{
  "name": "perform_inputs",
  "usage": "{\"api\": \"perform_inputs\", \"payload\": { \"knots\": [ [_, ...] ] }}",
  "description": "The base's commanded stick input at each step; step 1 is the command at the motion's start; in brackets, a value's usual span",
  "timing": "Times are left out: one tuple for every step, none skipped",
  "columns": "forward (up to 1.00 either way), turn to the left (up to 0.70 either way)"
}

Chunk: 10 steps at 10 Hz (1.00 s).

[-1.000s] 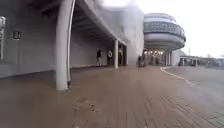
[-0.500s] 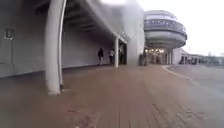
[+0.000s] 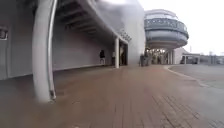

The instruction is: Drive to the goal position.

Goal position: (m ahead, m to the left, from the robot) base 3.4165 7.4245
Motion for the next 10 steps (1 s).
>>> {"api": "perform_inputs", "payload": {
  "knots": [
    [0.7,0.05],
    [0.7,0.05],
    [0.7,0.05],
    [0.7,0.05],
    [0.7,0.08],
    [0.7,0.14],
    [0.7,0.14],
    [0.7,0.14],
    [0.7,0.14],
    [0.7,0.14]
  ]
}}
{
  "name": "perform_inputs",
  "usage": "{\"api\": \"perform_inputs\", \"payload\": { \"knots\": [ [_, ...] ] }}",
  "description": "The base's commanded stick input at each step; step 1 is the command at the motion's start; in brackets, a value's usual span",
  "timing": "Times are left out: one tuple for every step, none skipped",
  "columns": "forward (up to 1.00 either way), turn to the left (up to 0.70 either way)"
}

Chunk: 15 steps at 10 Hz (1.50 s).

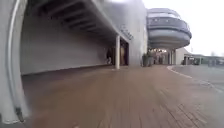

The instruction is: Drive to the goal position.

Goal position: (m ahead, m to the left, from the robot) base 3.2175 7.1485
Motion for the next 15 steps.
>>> {"api": "perform_inputs", "payload": {
  "knots": [
    [0.7,0.14],
    [0.7,0.14],
    [0.7,0.14],
    [0.7,0.14],
    [0.7,0.14],
    [0.7,0.14],
    [0.7,0.14],
    [0.7,0.14],
    [0.7,0.14],
    [0.7,0.14],
    [0.7,0.14],
    [0.45,0.27],
    [0.45,0.27],
    [0.36,0.57],
    [0.3,0.75]
  ]
}}
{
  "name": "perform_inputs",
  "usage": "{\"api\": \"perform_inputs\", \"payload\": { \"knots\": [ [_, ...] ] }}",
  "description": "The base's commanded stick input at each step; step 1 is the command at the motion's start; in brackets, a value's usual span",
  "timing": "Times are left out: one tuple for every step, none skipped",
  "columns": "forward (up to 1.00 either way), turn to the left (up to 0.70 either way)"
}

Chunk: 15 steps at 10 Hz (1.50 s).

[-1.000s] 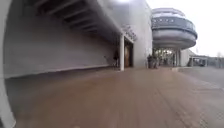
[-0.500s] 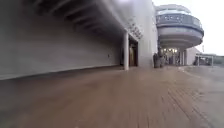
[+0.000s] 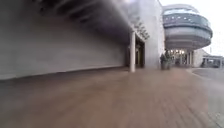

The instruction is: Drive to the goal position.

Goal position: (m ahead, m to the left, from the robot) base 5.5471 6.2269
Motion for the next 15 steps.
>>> {"api": "perform_inputs", "payload": {
  "knots": [
    [0.3,0.75],
    [0.3,0.75],
    [0.3,0.75],
    [0.3,0.75],
    [0.3,0.75],
    [0.3,0.75],
    [0.3,0.75],
    [0.3,0.75],
    [0.3,0.75],
    [0.3,0.75],
    [0.3,0.75],
    [0.3,0.75],
    [0.3,0.0],
    [0.3,0.0],
    [0.45,0.0]
  ]
}}
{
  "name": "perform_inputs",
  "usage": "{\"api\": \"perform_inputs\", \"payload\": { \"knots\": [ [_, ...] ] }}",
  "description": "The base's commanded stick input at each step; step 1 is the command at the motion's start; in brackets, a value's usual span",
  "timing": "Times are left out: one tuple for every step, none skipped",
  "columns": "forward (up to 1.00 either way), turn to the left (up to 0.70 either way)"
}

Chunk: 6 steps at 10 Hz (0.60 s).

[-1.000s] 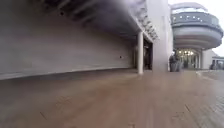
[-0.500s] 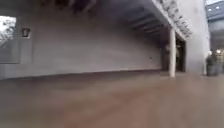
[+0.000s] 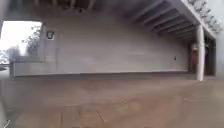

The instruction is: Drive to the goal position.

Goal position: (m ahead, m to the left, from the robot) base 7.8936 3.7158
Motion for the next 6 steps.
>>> {"api": "perform_inputs", "payload": {
  "knots": [
    [0.45,0.19],
    [0.45,0.27],
    [0.45,0.27],
    [0.45,0.27],
    [0.45,0.1],
    [0.45,0.0]
  ]
}}
